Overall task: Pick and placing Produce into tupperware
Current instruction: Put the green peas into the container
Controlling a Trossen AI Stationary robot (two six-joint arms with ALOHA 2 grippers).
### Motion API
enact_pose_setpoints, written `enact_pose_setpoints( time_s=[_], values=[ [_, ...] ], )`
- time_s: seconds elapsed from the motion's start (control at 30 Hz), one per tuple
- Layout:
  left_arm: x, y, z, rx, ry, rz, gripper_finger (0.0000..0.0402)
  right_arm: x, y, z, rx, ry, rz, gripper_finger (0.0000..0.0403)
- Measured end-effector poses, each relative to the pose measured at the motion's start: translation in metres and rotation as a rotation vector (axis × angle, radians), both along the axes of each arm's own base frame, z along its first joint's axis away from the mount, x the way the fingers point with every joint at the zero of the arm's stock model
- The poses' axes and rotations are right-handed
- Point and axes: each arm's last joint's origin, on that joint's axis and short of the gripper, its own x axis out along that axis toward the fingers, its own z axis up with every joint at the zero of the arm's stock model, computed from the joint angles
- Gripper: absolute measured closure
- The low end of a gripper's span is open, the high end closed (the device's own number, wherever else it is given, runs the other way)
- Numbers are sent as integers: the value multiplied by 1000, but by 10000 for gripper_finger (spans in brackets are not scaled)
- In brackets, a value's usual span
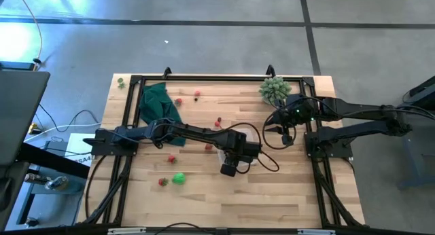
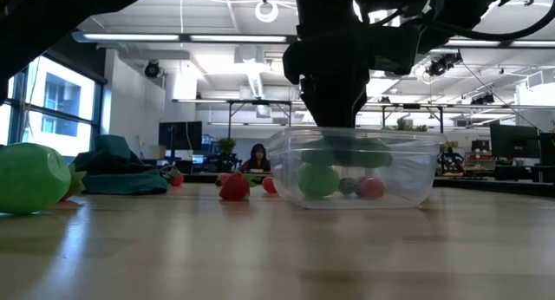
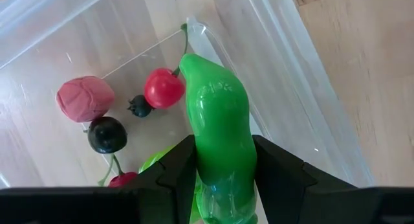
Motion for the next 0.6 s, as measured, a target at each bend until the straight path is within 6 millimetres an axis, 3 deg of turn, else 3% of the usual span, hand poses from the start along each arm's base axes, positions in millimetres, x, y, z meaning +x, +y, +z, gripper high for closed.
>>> enact_pose_setpoints(
  time_s=[0.4,0.6],
  values=[
    [0,0,0,1,3,0,269,0,0,0,0,0,0,313],
    [-1,0,0,2,5,5,211,0,0,0,0,0,0,313]
  ],
)
